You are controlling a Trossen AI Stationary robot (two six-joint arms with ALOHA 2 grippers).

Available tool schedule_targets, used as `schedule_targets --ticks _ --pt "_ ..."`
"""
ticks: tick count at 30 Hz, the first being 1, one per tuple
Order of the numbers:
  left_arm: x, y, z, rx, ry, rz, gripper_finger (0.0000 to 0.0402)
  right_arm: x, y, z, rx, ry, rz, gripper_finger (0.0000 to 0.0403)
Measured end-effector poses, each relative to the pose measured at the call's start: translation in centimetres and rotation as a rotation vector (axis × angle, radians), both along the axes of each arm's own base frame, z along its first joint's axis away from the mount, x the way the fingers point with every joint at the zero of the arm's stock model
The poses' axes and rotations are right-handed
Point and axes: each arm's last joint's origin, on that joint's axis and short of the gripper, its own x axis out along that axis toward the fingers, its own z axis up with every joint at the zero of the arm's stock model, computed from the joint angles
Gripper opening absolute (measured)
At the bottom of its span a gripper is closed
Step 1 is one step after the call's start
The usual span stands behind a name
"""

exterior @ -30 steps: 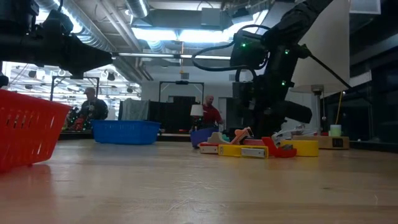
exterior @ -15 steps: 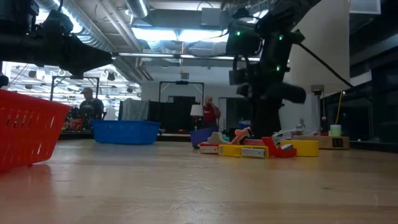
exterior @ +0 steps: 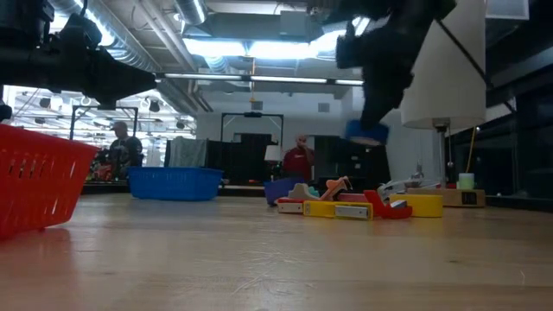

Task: Pick and place Stapler, Stapler remover, tape
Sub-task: Put the blue tape into the black bin

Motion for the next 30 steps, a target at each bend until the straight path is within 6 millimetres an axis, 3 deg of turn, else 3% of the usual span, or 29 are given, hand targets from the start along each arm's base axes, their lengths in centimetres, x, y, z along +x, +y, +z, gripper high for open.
schedule_targets --ticks 6,13,30 --pt "0.0 0.0 0.0 0.0 0.0 0.0 0.0148 -1.5 2.8 1.4 0.193 0.01 0.082 0.004" --pt "0.0 0.0 0.0 0.0 0.0 0.0 0.0148 -2.5 6.0 1.6 0.426 0.089 0.219 0.0041" --pt "0.0 0.0 0.0 0.0 0.0 0.0 0.0148 -6.7 15.5 1.5 0.34 0.159 0.506 0.0041"
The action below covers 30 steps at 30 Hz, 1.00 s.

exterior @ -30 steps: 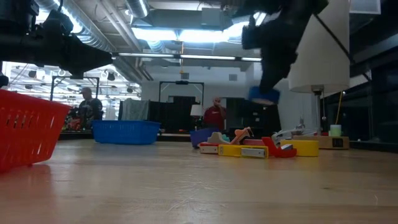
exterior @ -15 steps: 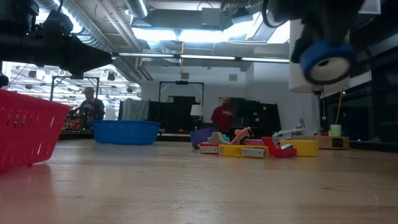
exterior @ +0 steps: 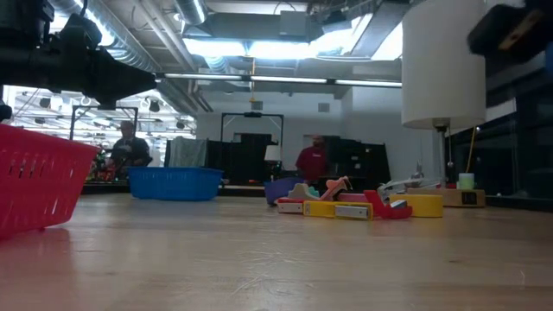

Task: Pick and place Stapler, Stapler remover, tape
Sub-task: Put the blue tape into the black bin

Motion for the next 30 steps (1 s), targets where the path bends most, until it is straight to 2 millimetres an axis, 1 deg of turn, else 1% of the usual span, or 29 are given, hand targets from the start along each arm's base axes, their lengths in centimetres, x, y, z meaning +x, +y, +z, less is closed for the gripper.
schedule_targets --ticks 3,7,12,16,18,21,24,27,30 --pt "0.0 0.0 0.0 0.0 0.0 0.0 0.0148 -0.6 1.0 -0.3 -0.027 0.013 0.007 0.0041" --pt "0.0 0.0 0.0 0.0 0.0 0.0 0.0148 -1.2 2.3 -1.3 -0.087 0.042 0.012 0.0041" --pt "0.0 0.0 0.0 0.0 0.0 0.0 0.0148 -1.4 3.5 -2.5 -0.148 0.055 0.031 0.0041" --pt "0.0 0.0 0.0 0.0 0.0 0.0 0.0148 -1.4 4.1 -3.8 -0.203 0.068 0.014 0.0042" --pt "0.0 0.0 0.0 0.0 0.0 0.0 0.0148 -1.6 4.1 -4.7 -0.213 0.081 0.001 0.0042" --pt "0.0 0.0 0.0 0.0 0.0 0.0 0.0148 -2.3 3.7 -6.6 -0.229 0.119 -0.035 0.0042" --pt "0.0 0.0 0.0 0.0 0.0 0.0 0.0148 -2.6 3.5 -8.0 -0.206 0.113 -0.073 0.0042" --pt "0.0 0.0 0.0 0.0 0.0 0.0 0.0148 -2.6 3.5 -8.5 -0.199 0.095 -0.108 0.0042" --pt "0.0 0.0 0.0 0.0 0.0 0.0 0.0148 -2.6 3.3 -8.6 -0.234 0.085 -0.136 0.0044"
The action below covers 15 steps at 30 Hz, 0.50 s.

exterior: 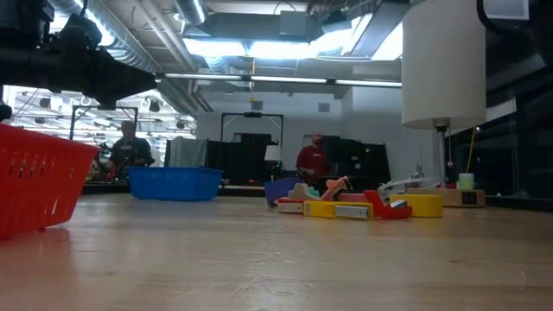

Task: Pick and place Stapler, Stapler remover, tape
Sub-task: Put the blue tape into the black bin, then put the yellow tape into the black bin

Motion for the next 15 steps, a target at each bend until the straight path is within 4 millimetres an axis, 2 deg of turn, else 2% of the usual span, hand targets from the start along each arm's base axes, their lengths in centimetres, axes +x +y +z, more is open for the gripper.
schedule_targets --ticks 15 --pt "0.0 0.0 0.0 0.0 0.0 0.0 0.0148 -0.02 -0.11 -0.02 -0.021 -0.006 -0.004 0.0119"
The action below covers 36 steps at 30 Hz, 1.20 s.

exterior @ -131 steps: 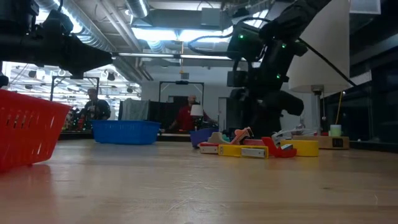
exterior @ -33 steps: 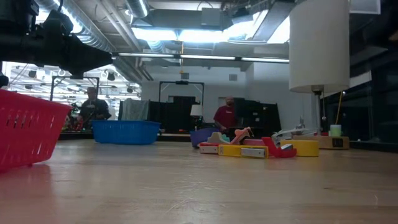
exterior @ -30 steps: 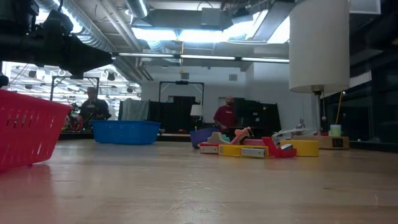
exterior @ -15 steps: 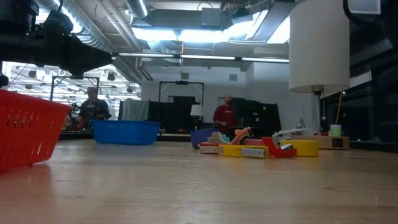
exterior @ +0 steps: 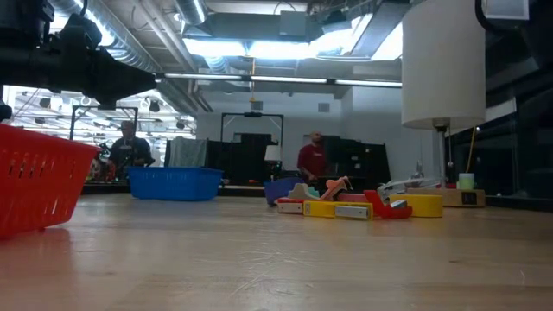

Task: Pick and place Stapler, Stapler remover, tape
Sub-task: Put the yellow tape into the black bin

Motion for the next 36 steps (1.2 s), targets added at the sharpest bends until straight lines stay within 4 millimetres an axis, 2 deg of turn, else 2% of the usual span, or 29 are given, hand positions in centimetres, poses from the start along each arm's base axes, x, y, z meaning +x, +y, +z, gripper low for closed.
schedule_targets --ticks 7,16,24,36 --pt "0.0 0.0 0.0 0.0 0.0 0.0 0.0148 0.5 0.7 1.2 0.071 -0.003 0.065 0.0124" --pt "0.0 0.0 0.0 0.0 0.0 0.0 0.0148 2.2 0.5 4.4 0.21 -0.059 0.139 0.0119" --pt "0.0 0.0 0.0 0.0 0.001 0.0 0.0148 5.4 -2.9 5.8 0.206 -0.161 0.112 0.0119" --pt "0.0 0.0 0.0 0.0 0.0 0.0 0.0148 8.2 -9.3 5.6 -0.03 -0.27 0.012 0.0119"
